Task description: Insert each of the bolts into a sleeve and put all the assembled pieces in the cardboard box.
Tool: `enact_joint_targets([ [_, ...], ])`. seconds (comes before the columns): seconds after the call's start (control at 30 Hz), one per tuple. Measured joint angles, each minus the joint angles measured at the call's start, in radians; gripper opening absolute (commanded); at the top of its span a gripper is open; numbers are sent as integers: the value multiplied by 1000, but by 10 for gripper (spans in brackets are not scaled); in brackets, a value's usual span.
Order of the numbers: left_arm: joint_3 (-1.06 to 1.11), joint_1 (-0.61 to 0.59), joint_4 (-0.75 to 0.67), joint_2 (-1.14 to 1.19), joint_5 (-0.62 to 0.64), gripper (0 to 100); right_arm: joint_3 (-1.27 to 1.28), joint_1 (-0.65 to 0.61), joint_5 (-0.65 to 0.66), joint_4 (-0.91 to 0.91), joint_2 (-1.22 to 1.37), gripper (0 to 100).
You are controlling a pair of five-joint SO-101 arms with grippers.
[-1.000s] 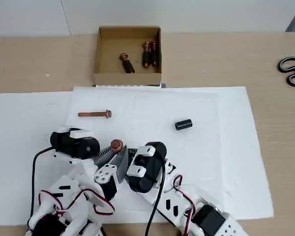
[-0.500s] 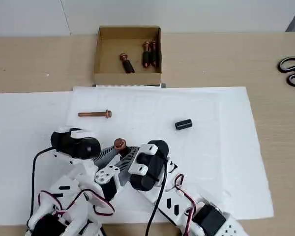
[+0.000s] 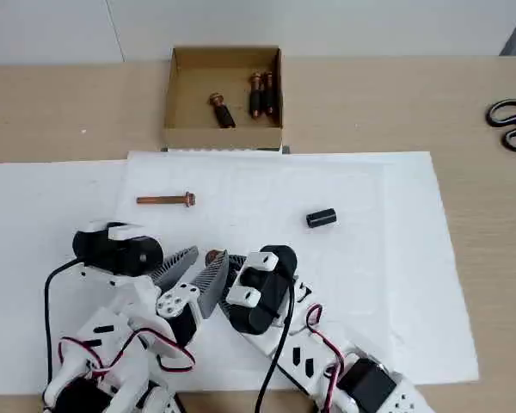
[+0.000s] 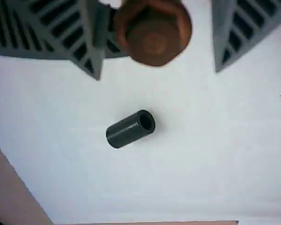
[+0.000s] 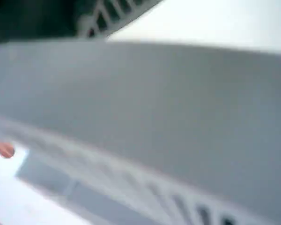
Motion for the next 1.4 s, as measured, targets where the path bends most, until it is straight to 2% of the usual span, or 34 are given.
enact_joint_targets([
  [0.17,-54,0,0,0,0,144,3,0,0,0,0,2],
  [0.3,-127,0,0,0,0,0,3,0,0,0,0,2],
  [0.4,-152,-9,0,0,-3,4,3,0,0,0,0,2],
  [0.53,-153,-130,0,0,-23,7,3,2,0,0,0,2],
  [0.67,-153,-316,0,0,-140,7,3,18,0,0,0,2],
  [0.8,-103,-491,0,0,-273,7,3,100,0,0,0,2],
  [0.93,-8,-571,0,0,-313,7,3,215,0,0,0,2],
  [1.2,161,-582,-9,0,-316,7,3,499,0,0,0,2],
  [1.3,230,-582,-46,0,-319,7,-2,552,-14,0,5,2],
  [1.4,279,-582,-74,0,-319,7,-31,566,-101,2,6,2],
])
